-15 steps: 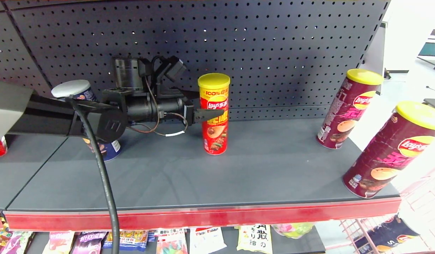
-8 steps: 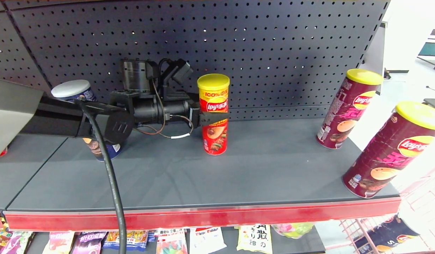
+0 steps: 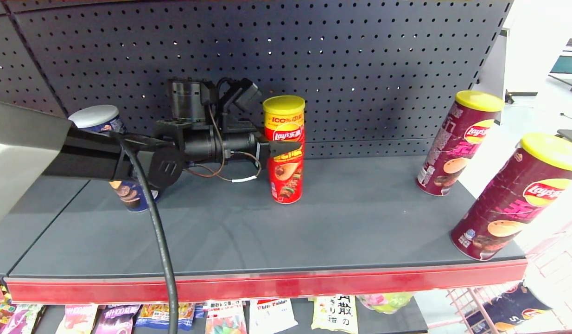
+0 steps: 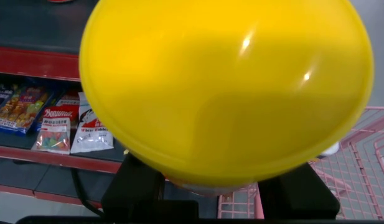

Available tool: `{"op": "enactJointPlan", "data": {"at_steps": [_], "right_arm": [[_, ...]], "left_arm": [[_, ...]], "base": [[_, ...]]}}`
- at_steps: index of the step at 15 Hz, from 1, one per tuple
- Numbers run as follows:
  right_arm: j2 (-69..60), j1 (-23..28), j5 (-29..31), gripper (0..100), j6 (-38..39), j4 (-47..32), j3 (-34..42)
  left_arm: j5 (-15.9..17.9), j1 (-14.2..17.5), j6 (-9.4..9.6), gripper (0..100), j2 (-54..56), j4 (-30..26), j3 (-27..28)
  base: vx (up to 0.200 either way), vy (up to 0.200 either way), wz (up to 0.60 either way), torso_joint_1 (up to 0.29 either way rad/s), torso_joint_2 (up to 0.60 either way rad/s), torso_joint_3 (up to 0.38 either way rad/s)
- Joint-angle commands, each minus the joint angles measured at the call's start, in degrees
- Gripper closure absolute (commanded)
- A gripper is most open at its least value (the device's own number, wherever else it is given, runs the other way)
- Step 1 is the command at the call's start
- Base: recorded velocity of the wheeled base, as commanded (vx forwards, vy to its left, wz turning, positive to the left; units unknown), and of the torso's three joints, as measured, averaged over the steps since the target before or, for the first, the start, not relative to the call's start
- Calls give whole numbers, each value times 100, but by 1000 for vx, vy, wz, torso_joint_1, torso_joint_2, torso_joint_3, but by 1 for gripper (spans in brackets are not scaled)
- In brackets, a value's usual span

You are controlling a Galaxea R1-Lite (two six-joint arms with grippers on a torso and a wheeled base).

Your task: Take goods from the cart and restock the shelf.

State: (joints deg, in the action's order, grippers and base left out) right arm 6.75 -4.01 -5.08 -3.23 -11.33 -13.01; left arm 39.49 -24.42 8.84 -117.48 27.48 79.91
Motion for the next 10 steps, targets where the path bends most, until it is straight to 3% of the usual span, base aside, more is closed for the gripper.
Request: {"op": "enactJointPlan", "data": {"at_steps": [1, 3, 4, 5, 7, 10], "right_arm": [[1, -3, -1, 100, -2, -1, -9], [10, -3, -1, 100, -2, 8, -18], [10, -3, -1, 100, -2, 8, -18], [10, -3, -10, 100, -2, 8, -18], [10, -3, -10, 100, -2, 8, -18], [10, -3, -10, 100, -2, 8, -35]], "left_arm": [[24, -19, -5, 100, 129, -6, -98], [191, -19, -31, 100, 366, -6, -336], [560, -19, -31, 100, 700, -6, -749], [683, -28, -22, 100, 850, -6, -960], [754, -186, -5, 100, 1157, 30, -1417], [736, -353, 21, 100, 1307, 47, -1672]], "base": [[0, 0, 0, 0, 0, 0], [0, 0, 0, 0, 0, 0], [0, 0, 0, 0, 0, 0], [0, 0, 0, 0, 0, 0], [0, 0, 0, 0, 0, 0], [0, 0, 0, 0, 0, 0]]}}
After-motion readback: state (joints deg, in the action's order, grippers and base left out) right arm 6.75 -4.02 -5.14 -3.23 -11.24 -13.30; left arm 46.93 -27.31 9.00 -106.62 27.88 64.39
